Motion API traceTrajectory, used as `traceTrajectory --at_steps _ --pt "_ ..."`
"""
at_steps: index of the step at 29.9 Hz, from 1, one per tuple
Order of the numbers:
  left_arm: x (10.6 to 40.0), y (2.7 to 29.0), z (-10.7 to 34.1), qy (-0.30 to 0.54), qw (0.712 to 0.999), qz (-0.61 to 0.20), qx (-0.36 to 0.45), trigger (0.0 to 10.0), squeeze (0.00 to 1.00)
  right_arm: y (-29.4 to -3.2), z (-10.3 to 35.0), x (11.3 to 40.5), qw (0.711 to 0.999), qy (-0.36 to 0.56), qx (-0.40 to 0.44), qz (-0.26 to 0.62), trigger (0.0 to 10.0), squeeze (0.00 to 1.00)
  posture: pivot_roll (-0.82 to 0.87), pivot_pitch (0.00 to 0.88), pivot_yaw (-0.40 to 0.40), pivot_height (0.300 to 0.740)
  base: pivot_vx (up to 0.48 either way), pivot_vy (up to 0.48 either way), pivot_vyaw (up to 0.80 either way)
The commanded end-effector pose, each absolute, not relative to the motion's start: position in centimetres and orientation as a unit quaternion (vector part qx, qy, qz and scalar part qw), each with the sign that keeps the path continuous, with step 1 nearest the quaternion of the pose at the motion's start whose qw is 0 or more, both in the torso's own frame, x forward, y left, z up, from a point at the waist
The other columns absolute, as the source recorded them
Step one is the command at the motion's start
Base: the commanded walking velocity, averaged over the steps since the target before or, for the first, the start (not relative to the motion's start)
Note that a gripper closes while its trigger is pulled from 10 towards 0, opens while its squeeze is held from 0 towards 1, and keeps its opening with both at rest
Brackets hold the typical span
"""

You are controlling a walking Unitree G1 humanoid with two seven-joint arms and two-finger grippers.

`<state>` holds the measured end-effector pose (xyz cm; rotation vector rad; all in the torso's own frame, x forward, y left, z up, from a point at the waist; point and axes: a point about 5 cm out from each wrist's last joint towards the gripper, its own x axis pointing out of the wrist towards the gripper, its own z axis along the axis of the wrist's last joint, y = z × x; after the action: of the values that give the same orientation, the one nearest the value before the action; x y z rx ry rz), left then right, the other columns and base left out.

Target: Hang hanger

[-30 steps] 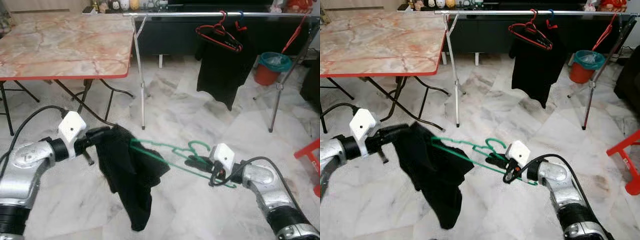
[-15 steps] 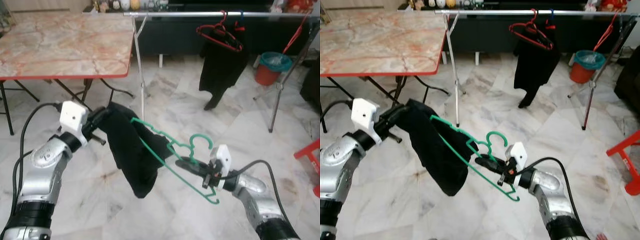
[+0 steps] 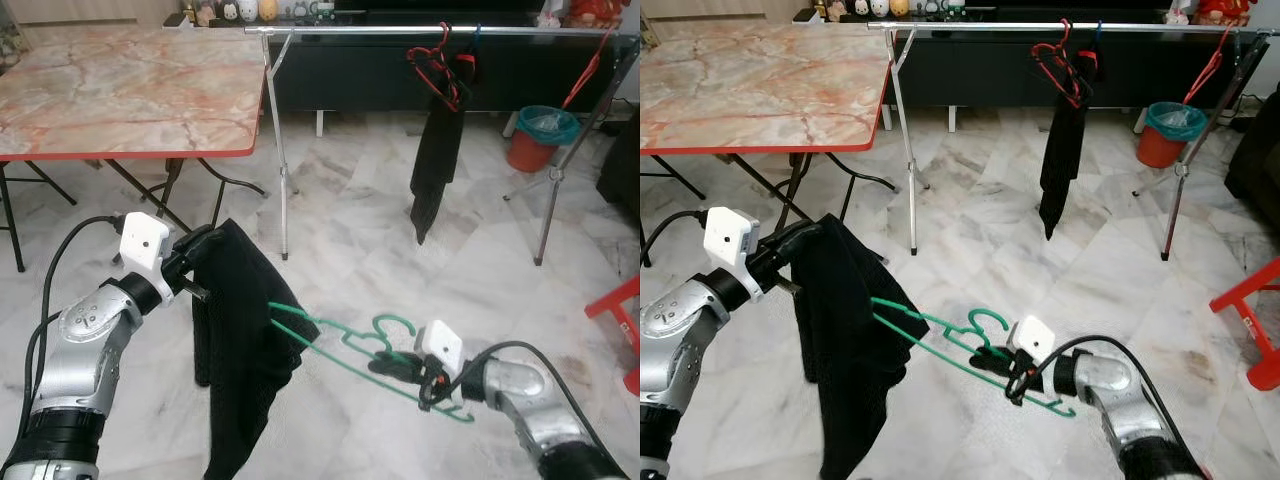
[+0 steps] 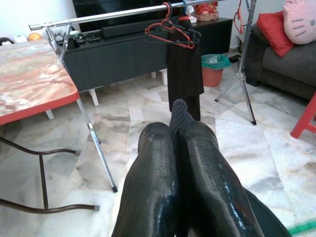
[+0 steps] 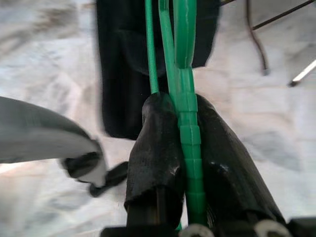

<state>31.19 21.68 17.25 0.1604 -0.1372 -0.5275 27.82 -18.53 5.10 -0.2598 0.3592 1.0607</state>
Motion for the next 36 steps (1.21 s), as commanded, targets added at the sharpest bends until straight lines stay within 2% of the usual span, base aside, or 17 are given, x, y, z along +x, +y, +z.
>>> traceTrajectory --at_steps 1,5,7,11,15,18,19,24,29,36 --pt "31.0 22.1 19.1 -0.102 0.957 -0.256 0.094 0.0 0.0 -19.7 5.3 28.3 0.861 0.165 -0.131 0.463 0.0 0.0 0.1 0.056 0.003 0.74 0.0 0.0 0.0" --pt "30.9 22.3 18.7 -0.097 0.961 -0.241 0.093 0.0 0.0 -19.9 6.5 29.2 0.891 0.117 -0.106 0.426 0.0 0.0 0.1 0.056 0.003 0.74 0.0 0.0 0.0" --pt "30.9 22.6 18.2 -0.092 0.967 -0.219 0.087 0.0 0.0 -19.8 7.7 29.9 0.918 0.063 -0.061 0.387 0.0 0.0 0.1 0.061 0.005 0.74 0.0 0.0 0.0" --pt "30.7 23.0 17.5 -0.084 0.971 -0.206 0.083 0.0 0.0 -19.5 8.3 29.7 0.929 0.024 0.023 0.369 0.0 0.0 0.1 0.067 0.007 0.74 0.0 0.0 0.0" --pt "30.6 22.8 17.3 -0.085 0.973 -0.203 0.074 0.0 0.0 -19.9 7.8 29.7 0.944 0.025 -0.002 0.328 0.0 0.0 0.1 0.067 0.007 0.74 0.0 0.0 0.0" --pt "30.7 22.1 17.2 -0.089 0.973 -0.203 0.064 0.0 0.0 -20.0 7.3 29.9 0.955 0.027 0.019 0.295 0.0 0.0 0.1 0.067 0.008 0.74 0.0 0.0 0.0" --pt "30.8 21.8 17.4 -0.095 0.973 -0.203 0.061 0.0 0.0 -18.8 6.7 29.1 0.931 0.049 0.036 0.359 0.0 0.0 0.1 0.067 0.008 0.74 0.0 0.0 0.0" --pt "31.0 21.7 17.7 -0.105 0.974 -0.196 0.052 0.0 0.0 -18.1 6.0 28.4 0.917 0.069 0.0 0.392 0.0 0.0 0.1 0.067 0.007 0.74 0.0 0.0 0.0" --pt "31.0 21.7 17.9 -0.106 0.972 -0.2 0.057 0.0 0.0 -18.8 3.8 27.5 0.884 0.169 -0.094 0.426 0.0 0.0 0.1 0.067 0.007 0.74 0.0 0.0 0.0" --pt "30.9 21.4 18.0 -0.11 0.971 -0.206 0.056 0.0 0.0 -20.3 3.2 27.6 0.86 0.233 -0.135 0.433 0.0 0.0 0.1 0.067 0.006 0.74 0.0 0.0 0.0"
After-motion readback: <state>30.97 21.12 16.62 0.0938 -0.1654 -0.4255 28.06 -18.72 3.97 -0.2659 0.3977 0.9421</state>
